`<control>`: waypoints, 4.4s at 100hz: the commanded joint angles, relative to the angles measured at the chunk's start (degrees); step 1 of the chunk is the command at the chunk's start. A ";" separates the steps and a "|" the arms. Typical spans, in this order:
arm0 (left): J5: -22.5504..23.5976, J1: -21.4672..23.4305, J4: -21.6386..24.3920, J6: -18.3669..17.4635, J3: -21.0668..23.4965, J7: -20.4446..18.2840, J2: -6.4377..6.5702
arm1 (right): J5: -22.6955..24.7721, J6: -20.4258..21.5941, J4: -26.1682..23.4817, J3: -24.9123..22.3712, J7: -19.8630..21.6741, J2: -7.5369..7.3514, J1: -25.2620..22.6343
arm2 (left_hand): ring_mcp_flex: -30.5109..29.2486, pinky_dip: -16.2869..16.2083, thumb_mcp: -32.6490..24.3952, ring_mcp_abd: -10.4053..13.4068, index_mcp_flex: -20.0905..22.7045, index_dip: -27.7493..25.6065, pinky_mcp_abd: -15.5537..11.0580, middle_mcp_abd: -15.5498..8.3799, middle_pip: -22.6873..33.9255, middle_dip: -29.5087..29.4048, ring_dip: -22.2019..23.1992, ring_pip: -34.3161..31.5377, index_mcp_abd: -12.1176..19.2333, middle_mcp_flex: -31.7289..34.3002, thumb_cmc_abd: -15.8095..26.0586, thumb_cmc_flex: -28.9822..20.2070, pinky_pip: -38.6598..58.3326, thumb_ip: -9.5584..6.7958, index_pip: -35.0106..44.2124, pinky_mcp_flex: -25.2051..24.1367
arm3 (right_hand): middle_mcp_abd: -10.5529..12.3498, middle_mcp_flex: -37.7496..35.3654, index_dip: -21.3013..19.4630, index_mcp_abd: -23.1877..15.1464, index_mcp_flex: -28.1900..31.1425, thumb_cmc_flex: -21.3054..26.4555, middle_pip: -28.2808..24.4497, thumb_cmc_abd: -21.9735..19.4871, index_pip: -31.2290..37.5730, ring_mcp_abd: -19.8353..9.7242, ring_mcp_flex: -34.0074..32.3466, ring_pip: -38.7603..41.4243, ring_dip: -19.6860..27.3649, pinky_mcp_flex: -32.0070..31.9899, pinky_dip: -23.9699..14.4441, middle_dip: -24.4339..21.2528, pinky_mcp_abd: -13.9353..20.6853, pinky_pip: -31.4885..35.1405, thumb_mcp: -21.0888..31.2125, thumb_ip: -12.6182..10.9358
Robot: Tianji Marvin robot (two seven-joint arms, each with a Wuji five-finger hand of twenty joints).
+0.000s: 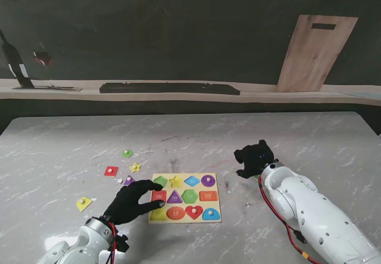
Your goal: Fit puzzle pieces into a puzzle board
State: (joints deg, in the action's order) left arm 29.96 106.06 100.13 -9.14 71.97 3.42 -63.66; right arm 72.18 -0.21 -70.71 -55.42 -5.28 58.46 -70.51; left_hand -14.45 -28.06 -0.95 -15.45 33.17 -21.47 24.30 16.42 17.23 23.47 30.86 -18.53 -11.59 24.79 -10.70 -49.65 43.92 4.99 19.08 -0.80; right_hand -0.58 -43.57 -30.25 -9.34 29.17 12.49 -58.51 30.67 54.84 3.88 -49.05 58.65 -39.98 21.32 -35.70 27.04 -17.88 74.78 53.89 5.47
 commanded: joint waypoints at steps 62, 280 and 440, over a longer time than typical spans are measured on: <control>-0.60 -0.40 -0.32 0.41 -0.56 -0.42 -0.06 | 4.03 -1.13 0.87 -4.10 3.43 -1.96 -2.60 | 1.73 -0.92 2.30 1.97 1.65 0.48 -3.32 -0.16 -0.69 -0.66 -0.59 1.06 1.13 0.20 1.65 -0.40 -0.26 -2.10 -0.71 -0.90 | 0.44 -7.46 6.61 -3.18 9.57 3.21 -1.58 -5.83 6.64 1.22 -4.11 3.33 -1.62 3.73 -1.70 0.35 -0.25 2.10 -3.57 3.87; -0.34 -0.17 -0.13 0.79 -0.55 -0.18 -0.09 | -6.00 -3.28 7.36 0.59 -5.85 0.05 -0.10 | 1.94 -0.88 2.32 2.11 1.48 0.44 -3.51 -0.12 -0.66 -0.68 -0.64 1.12 1.20 0.03 1.66 -0.27 -0.25 -2.10 -0.54 -0.98 | -1.16 -20.17 13.34 -1.70 17.51 9.88 -9.37 13.17 17.51 -1.60 -17.54 11.87 -4.54 14.92 -3.24 -4.09 -0.84 6.16 20.47 -2.86; 0.10 1.00 0.46 0.21 0.40 0.61 -0.19 | -17.65 11.07 6.60 33.62 -4.12 5.47 18.67 | 1.98 -0.88 2.32 2.08 1.54 0.48 -3.43 -0.21 -0.72 -0.74 -0.63 1.12 1.21 -0.24 1.67 -0.28 -0.27 -2.11 -0.67 -0.96 | -2.71 -21.35 13.27 0.02 18.77 10.80 -9.54 14.06 16.42 -0.79 -19.62 13.03 -4.57 16.93 -4.30 -4.18 -2.37 7.81 20.39 -2.72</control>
State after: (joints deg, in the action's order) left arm 30.08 106.77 100.20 -8.87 72.38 4.10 -63.74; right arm 54.31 10.67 -64.56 -22.27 -9.21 63.33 -52.08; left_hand -14.45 -28.07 -0.95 -15.45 33.67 -21.46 24.30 16.42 17.23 23.40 30.86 -18.53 -11.59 24.79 -10.61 -49.67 43.90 4.99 18.99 -0.83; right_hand -0.96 -62.90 -16.30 -7.28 45.10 21.91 -66.14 44.91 69.03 3.34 -66.07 69.57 -44.09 37.74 -38.66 22.83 -18.41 79.95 70.63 6.48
